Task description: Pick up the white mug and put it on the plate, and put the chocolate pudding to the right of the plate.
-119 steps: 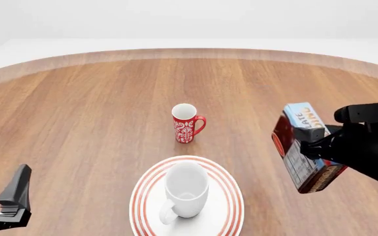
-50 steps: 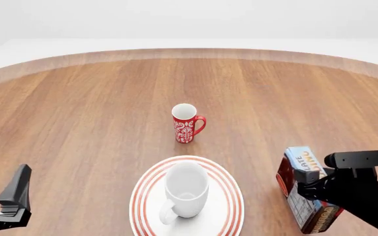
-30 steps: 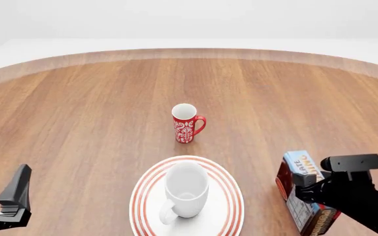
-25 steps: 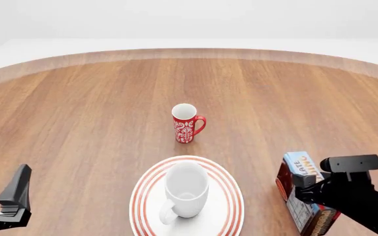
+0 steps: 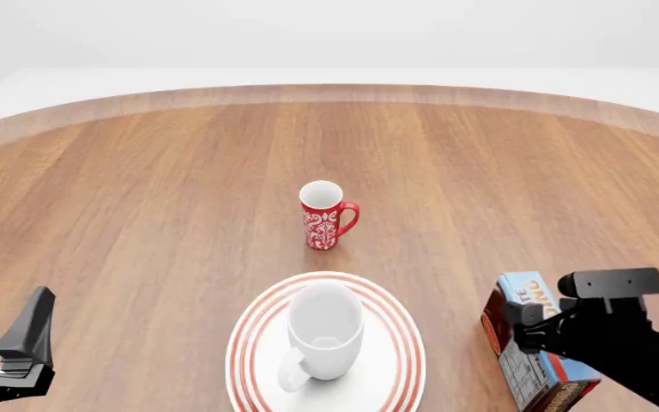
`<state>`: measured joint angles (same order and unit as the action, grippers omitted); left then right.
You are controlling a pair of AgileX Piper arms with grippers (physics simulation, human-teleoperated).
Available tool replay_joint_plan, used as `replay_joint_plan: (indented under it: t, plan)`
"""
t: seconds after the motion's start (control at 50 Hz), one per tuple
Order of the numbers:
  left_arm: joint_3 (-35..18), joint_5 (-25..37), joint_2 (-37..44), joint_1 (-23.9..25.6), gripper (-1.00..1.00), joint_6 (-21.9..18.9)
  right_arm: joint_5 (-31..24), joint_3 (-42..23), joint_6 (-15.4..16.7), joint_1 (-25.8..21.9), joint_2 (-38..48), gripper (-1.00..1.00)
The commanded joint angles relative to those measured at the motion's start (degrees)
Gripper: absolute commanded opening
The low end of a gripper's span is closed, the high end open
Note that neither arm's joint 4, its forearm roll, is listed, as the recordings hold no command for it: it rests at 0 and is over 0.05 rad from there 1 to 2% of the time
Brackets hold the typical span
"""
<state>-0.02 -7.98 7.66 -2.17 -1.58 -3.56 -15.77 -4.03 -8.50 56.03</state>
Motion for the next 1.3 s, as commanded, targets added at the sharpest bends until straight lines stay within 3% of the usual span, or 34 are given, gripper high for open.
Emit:
replay_joint_plan:
  t: [0.02, 0.3, 0.54, 0.72, 0.94, 1.3]
  plan:
    - [0.0, 0.0, 0.0, 0.0, 1.0, 0.0, -1.2, -0.6, -0.4, 0.1, -1.2, 1.0]
    - [0.0, 0.0, 0.0, 0.0, 1.0, 0.0, -7.7, -5.2, -0.9, 0.7, -6.6, 1.0]
    - [0.0, 0.0, 0.0, 0.0, 1.0, 0.0, -15.4, -13.3, -2.9, 0.5, -13.3, 1.0]
    - [0.0, 0.0, 0.0, 0.0, 1.0, 0.0, -19.1, -19.6, -1.7, 0.7, -19.4, 1.0]
    - [0.0, 0.0, 0.0, 0.0, 1.0, 0.0, -19.3, -22.7, -0.8, 1.9, -22.4, 1.0]
    - [0.0, 0.4, -0.3, 0.1, 1.0, -0.3, -16.5, -22.7, 6.0, 2.7, -37.2, 1.0]
